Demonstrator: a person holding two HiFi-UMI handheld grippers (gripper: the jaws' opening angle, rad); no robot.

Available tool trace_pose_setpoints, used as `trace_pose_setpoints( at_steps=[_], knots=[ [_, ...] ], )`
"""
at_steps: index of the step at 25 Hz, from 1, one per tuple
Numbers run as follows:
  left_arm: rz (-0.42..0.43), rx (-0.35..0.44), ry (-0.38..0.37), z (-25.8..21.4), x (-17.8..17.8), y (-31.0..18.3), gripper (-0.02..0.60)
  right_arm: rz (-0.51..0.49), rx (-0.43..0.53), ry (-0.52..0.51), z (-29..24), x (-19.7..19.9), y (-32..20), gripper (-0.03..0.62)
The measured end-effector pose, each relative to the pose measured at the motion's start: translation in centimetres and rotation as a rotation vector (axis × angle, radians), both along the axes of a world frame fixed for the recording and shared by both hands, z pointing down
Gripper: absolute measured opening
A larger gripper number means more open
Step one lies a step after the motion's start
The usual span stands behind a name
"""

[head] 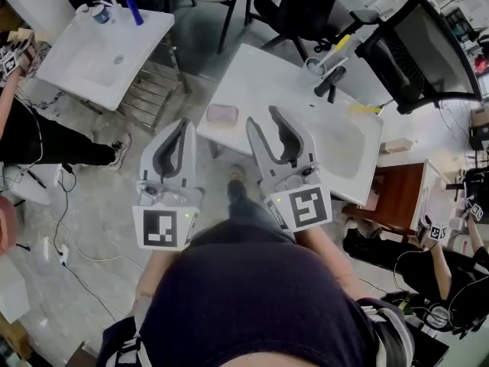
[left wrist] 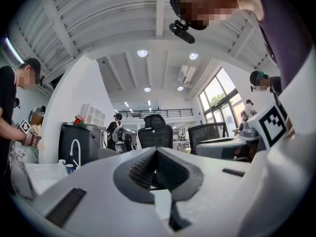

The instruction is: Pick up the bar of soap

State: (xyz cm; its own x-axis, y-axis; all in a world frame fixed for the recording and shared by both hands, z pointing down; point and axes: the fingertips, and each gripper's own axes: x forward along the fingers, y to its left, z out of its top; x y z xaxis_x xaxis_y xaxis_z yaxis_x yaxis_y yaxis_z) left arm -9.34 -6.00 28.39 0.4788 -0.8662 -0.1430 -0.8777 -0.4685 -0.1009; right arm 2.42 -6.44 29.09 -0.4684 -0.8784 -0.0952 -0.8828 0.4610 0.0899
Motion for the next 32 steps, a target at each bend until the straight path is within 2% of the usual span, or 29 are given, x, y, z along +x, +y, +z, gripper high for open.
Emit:
trace_pose_setpoints(
  at_steps=[10, 16, 29, 32],
  knots=[
    [-0.078, 0.015, -0.004, -0.8, 1.8, -7.6, -0.005, -0.077, -0.015, -0.012, 0.3, 2.0, -8.2, 0.166],
    [-0.124, 0.010, -0.003, -0.9, 2.3, -10.6, -0.005, -0.129, -0.011, -0.031, 0.4, 2.4, -11.6, 0.166],
    [-0.103, -0.025, -0.043, 0.7, 2.5, -13.1, -0.005, -0.170, -0.037, -0.005, 2.7, 1.3, -14.1, 0.166],
    [-0.090, -0.054, -0.046, 1.2, 2.5, -13.6, -0.005, -0.188, -0.038, 0.011, 3.5, 0.6, -14.4, 0.166]
  ],
)
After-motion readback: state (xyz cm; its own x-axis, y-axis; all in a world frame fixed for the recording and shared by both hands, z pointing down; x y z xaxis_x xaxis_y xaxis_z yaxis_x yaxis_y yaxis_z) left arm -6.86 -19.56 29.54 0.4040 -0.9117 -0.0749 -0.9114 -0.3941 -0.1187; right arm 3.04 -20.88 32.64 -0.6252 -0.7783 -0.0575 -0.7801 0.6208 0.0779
